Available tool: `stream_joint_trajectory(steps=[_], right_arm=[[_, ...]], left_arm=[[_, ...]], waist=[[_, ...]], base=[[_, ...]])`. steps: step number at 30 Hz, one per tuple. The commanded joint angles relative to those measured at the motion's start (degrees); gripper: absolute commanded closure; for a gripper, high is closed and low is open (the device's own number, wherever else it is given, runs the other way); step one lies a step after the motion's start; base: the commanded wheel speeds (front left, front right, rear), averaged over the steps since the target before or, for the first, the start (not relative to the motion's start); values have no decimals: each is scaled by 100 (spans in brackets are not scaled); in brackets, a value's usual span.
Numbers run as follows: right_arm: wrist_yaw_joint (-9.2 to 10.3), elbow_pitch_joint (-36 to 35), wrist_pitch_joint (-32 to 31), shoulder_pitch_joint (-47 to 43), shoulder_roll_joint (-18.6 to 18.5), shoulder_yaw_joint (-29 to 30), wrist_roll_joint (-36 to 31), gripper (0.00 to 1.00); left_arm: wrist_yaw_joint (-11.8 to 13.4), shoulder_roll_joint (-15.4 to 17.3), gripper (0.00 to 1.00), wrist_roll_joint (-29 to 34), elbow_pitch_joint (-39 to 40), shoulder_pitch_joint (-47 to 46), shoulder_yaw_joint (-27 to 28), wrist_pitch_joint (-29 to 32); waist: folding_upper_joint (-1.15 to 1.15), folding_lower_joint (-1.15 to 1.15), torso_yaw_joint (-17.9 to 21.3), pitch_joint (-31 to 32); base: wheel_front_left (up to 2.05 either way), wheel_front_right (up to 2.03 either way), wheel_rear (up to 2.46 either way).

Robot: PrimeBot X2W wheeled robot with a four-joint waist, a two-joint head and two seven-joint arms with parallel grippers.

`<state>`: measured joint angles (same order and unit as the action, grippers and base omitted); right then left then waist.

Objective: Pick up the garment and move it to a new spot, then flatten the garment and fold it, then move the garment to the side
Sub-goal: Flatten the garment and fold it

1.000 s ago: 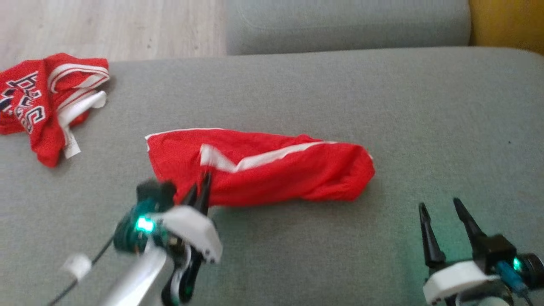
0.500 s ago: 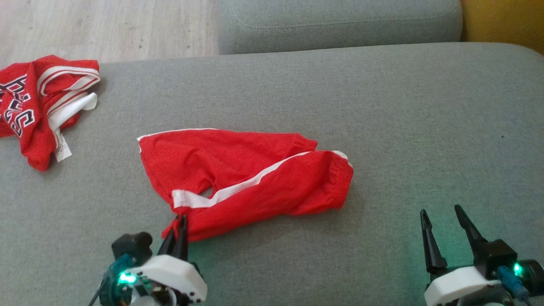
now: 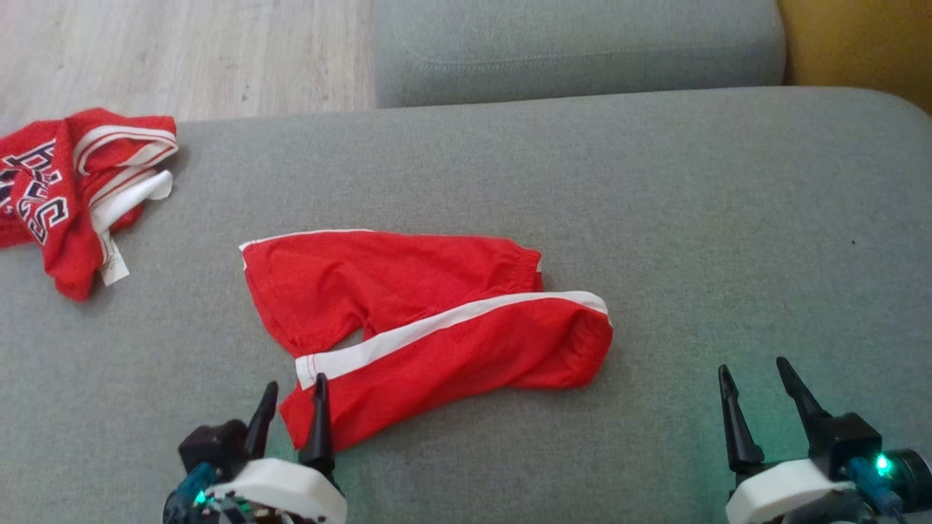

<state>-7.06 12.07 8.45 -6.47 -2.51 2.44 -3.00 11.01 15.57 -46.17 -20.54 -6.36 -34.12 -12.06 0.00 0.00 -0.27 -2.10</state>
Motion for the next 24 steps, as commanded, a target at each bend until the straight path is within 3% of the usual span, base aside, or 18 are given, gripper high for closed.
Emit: stream_joint_trajectory(steps=[1,24], right_arm=[[-43,-143,48,193,-37,-120,57,0],[-43,-208,140,320,-37,-318,239,0]], left_arm=[[-24,87,0,98,169,-75,272,-116],[267,215,0,489,1022,618,398,-245]], waist=[[0,0,-7,67],[0,0,-96,542]], base=[[0,0,0],[0,0,0]])
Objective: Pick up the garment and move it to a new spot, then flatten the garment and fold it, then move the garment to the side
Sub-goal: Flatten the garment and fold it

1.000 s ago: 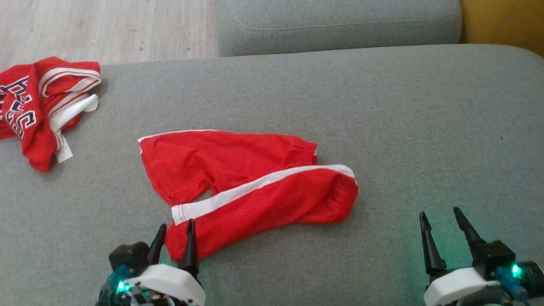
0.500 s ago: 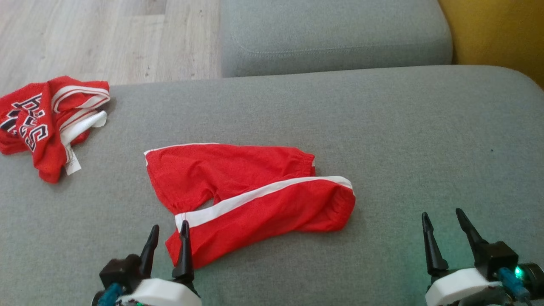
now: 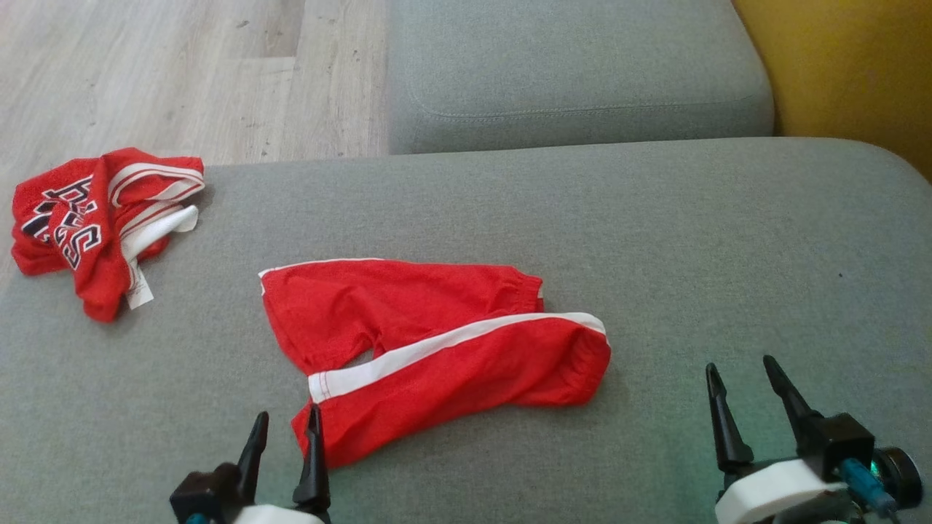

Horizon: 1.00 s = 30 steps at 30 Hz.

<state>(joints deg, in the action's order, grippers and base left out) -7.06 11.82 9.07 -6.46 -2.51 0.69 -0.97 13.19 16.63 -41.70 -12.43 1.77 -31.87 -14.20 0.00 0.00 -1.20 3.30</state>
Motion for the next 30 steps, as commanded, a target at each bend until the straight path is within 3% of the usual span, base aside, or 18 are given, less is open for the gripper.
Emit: stream_joint_trajectory(steps=[1,15,22,26,30], right_arm=[[-43,-183,79,323,-37,-157,41,0],[-43,-88,-106,535,-37,-413,359,0],[-43,253,-1422,1327,-37,-575,1491,0],[-43,572,-2521,1880,-37,-654,1791,0],[-43,780,-3011,2066,-37,-708,1973,0]], left_arm=[[57,117,0,42,220,-187,172,-28],[164,133,0,88,324,-172,163,-16],[160,101,0,157,306,-245,32,37],[134,81,0,190,265,-280,-63,73],[138,69,0,202,249,-304,-92,87]], waist=[[0,0,-5,6],[0,0,-4,-67],[0,0,-100,-167],[0,0,-265,-257],[0,0,-383,-321]], base=[[0,0,0],[0,0,0],[0,0,0],[0,0,0],[0,0,0]])
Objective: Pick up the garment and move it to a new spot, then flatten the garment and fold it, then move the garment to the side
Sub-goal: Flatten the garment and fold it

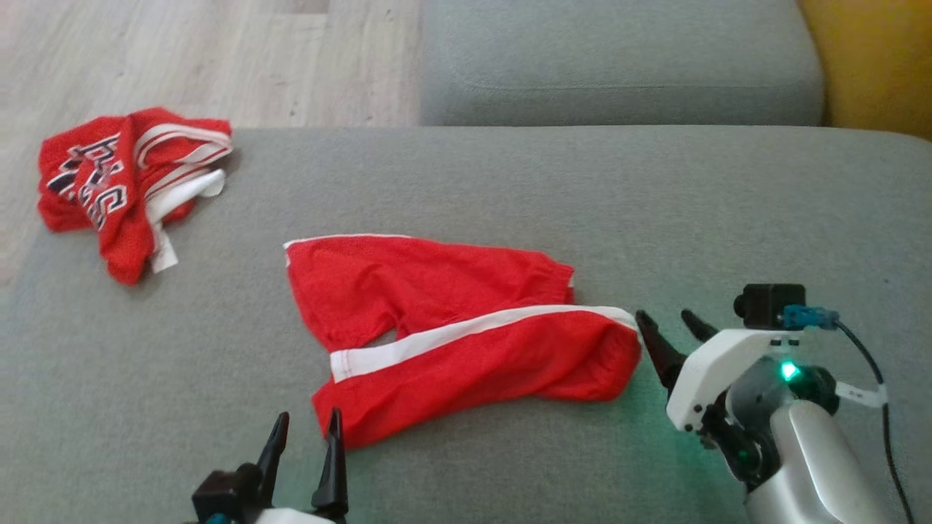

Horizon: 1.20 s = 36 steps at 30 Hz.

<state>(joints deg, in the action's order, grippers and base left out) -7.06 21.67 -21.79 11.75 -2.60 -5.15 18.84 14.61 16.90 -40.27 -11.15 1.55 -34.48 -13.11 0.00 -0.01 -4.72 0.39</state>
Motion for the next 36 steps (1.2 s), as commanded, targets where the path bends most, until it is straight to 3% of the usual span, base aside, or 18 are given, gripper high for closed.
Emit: stream_joint_trajectory(steps=[1,15,17,19,23,31,36], right_arm=[[-43,-136,-46,285,-41,-134,54,0],[-43,687,-574,577,-135,-340,968,1],[-43,707,-599,602,-155,-433,1085,20],[-43,696,-526,629,-196,-511,1143,51],[-43,636,-230,666,-287,-600,1155,98],[-43,273,192,536,-514,-747,990,100],[-43,71,328,302,-613,-819,769,100]], left_arm=[[-1,39,0,62,116,-290,164,-19],[-4,29,0,88,69,-380,113,-32],[0,28,0,87,62,-394,110,-32],[1,28,0,86,54,-410,108,-33],[7,31,0,94,65,-437,106,-40],[-139,-101,0,-35,98,-602,60,33],[-305,-284,0,-253,-98,-857,-64,436]], waist=[[0,1,-68,-55],[0,1,-328,-256],[0,1,-324,-273],[0,1,-315,-285],[0,1,-281,-298],[0,1,-147,-301],[0,1,-46,-346]], base=[[0,0,0],[0,0,0],[0,0,0],[0,0,0],[0,0,0],[0,0,0],[0,0,0]])
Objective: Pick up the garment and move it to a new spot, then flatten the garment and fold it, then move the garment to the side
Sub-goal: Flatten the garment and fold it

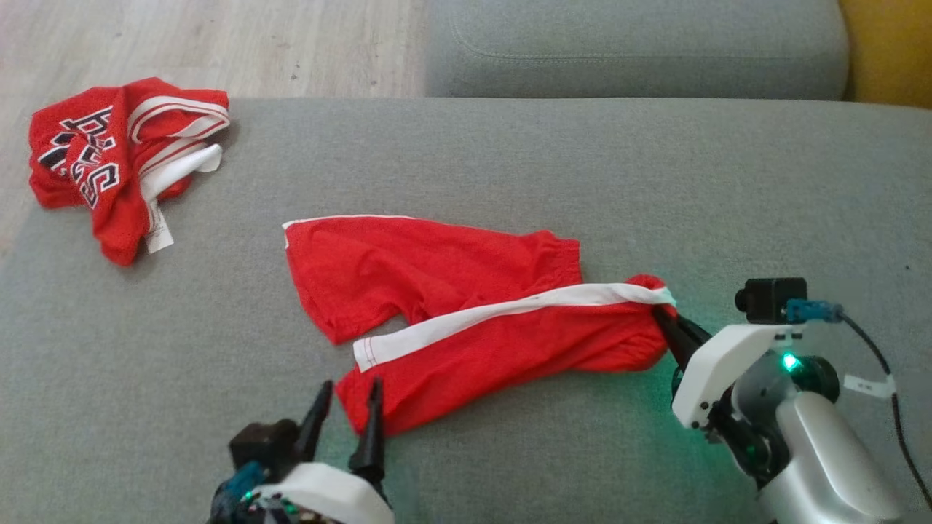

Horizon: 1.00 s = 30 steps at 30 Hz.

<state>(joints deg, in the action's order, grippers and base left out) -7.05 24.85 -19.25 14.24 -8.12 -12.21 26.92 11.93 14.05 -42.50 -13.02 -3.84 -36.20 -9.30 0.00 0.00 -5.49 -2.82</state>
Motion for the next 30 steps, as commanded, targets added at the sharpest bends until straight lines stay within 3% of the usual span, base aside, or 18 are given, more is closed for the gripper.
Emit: stream_joint_trajectory(steps=[1,12,23,30], right_arm=[[-44,-277,84,18,-63,-126,-54,100],[-44,-389,93,-35,-22,-242,-188,100],[-44,-338,137,67,-7,-367,-181,100],[-44,-265,173,148,0,-450,-175,100]], left_arm=[[-47,-29,0,-65,20,-377,87,152],[-181,-210,0,-490,-886,-1079,79,1121],[-523,-416,0,-799,-1471,-1705,158,1433],[-659,-553,0,-928,-1677,-1969,276,1318]], waist=[[0,0,54,-43],[0,0,253,-255],[0,0,346,-380],[0,0,398,-426]], base=[[0,0,0],[0,0,0],[0,0,0],[0,0,0]])
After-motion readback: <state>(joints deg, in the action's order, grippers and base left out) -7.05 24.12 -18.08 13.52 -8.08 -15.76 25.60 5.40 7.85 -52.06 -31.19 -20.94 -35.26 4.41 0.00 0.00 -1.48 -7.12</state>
